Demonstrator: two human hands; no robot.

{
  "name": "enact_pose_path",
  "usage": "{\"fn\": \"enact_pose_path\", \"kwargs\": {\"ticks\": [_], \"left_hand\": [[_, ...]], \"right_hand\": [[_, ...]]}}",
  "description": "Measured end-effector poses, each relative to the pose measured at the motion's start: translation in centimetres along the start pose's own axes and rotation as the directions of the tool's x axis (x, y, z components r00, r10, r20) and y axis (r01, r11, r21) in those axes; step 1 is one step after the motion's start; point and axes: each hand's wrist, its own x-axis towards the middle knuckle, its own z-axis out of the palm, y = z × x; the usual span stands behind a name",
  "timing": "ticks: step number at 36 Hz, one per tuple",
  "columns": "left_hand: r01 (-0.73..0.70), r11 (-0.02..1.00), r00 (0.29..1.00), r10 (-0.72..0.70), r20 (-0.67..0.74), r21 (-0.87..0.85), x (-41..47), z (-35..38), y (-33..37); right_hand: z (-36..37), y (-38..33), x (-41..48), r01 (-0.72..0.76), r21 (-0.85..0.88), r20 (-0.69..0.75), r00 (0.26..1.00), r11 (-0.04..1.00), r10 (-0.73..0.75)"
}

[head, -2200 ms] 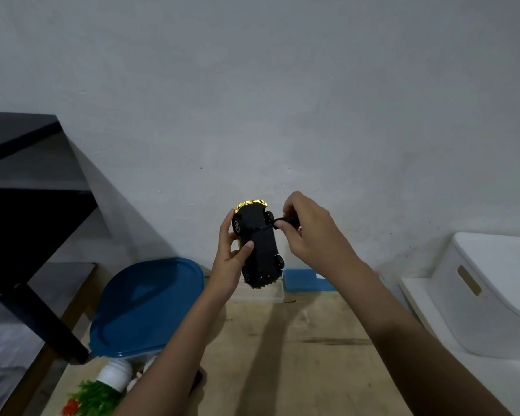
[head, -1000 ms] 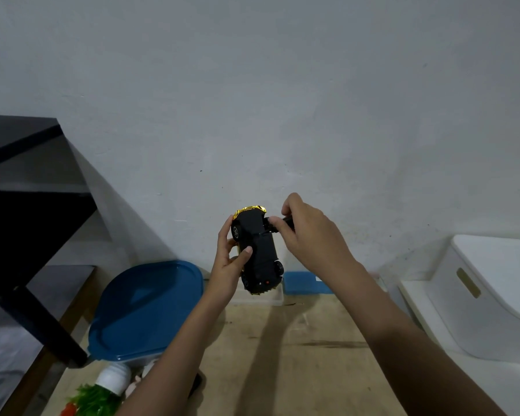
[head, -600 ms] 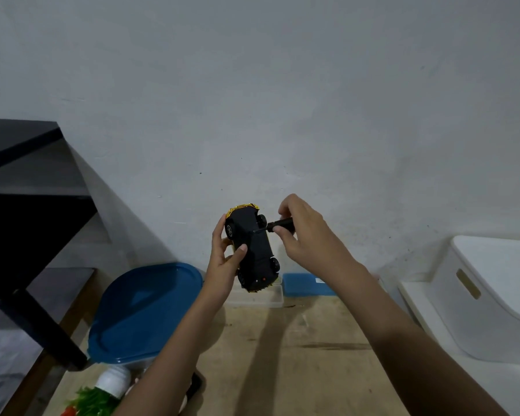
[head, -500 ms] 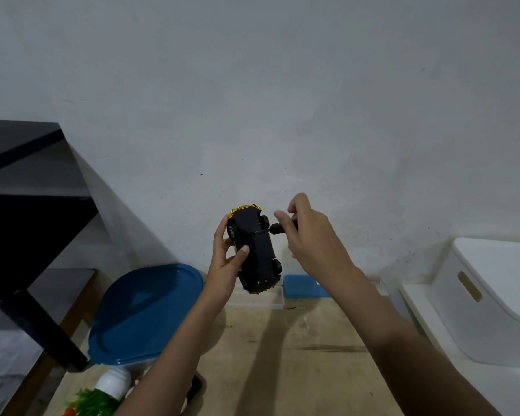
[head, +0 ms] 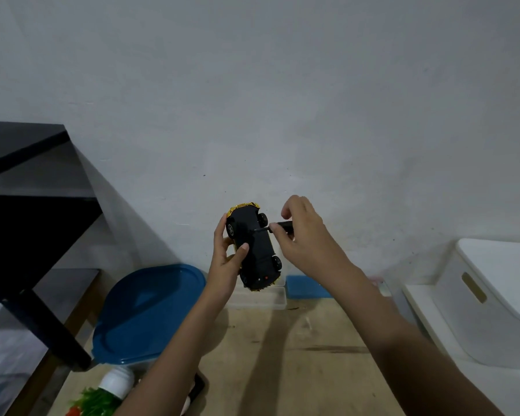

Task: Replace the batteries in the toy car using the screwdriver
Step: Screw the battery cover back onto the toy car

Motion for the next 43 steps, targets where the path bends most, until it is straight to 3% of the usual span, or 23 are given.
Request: {"fn": "enact_pose_path", "kwargs": {"ticks": [2, 6, 9, 11, 14, 19, 22, 25, 30, 33, 36, 40, 41, 43], "left_hand": [[0.0, 1.0, 1.0, 0.0, 0.011, 0.011, 0.0, -0.1, 0.0], [-0.006, 0.998, 1.0, 0.004, 0.026, 0.055, -0.2, -0.2, -0.2], [-0.006, 0.999, 1.0, 0.005, 0.018, 0.046, 0.0, -0.3, -0.2], [-0.011, 0.999, 1.0, 0.01, 0.015, 0.047, -0.1, -0.3, -0.3], [-0.027, 0.993, 0.999, 0.025, 0.025, 0.113, -0.4, -0.1, -0.6], [-0.051, 0.982, 0.999, 0.051, 0.006, 0.182, -0.9, 0.0, -0.9], [-0.08, 0.969, 0.997, 0.08, 0.009, 0.235, -1.1, -0.4, -0.8], [-0.125, 0.921, 0.992, 0.113, 0.053, 0.37, -1.2, -1.2, -1.0], [-0.143, 0.863, 0.99, 0.12, 0.078, 0.485, -1.7, -2.1, -1.4], [-0.152, 0.833, 0.988, 0.111, 0.108, 0.532, -2.2, -2.6, -1.7], [-0.159, 0.794, 0.987, 0.122, 0.103, 0.587, -2.7, -2.8, -2.0], [-0.094, 0.871, 0.996, 0.078, 0.053, 0.483, -3.4, -3.2, -2.7], [-0.067, 0.897, 0.998, 0.059, 0.032, 0.438, -3.6, -3.3, -2.8], [-0.025, 0.932, 1.0, 0.026, 0.002, 0.363, -4.0, -3.4, -2.9]], "right_hand": [[0.0, 0.1, 0.0, 0.047, -0.032, 0.015, 0.999, 0.998, -0.046], [-0.2, 0.3, 0.2, 0.006, -0.13, 0.0, 1.0, 0.991, -0.006], [-0.2, 0.5, -0.2, 0.073, -0.09, 0.104, 0.993, 0.993, -0.064], [-0.1, 0.7, -0.3, 0.113, -0.16, 0.176, 0.981, 0.981, -0.084], [0.7, 0.9, -0.5, 0.108, -0.295, 0.138, 0.988, 0.95, -0.069], [2.1, 1.3, -1.4, 0.114, -0.372, 0.076, 0.993, 0.921, -0.092], [2.5, 1.4, -1.7, 0.028, -0.337, 0.078, 0.997, 0.941, -0.002], [2.4, 1.4, -1.6, -0.17, -0.173, 0.088, 0.978, 0.97, 0.187], [2.4, 1.9, -1.6, -0.426, 0.093, 0.141, 0.9, 0.9, 0.412], [2.9, 2.3, -1.9, -0.637, 0.293, 0.248, 0.771, 0.713, 0.587], [3.7, 2.7, -2.8, -0.783, 0.503, 0.396, 0.586, 0.366, 0.707], [4.9, 2.9, -4.1, -0.724, 0.674, 0.616, 0.436, -0.151, 0.657], [4.9, 3.1, -4.4, -0.71, 0.674, 0.645, 0.431, -0.205, 0.631], [4.5, 3.6, -4.8, -0.704, 0.678, 0.658, 0.457, -0.209, 0.598]]}}
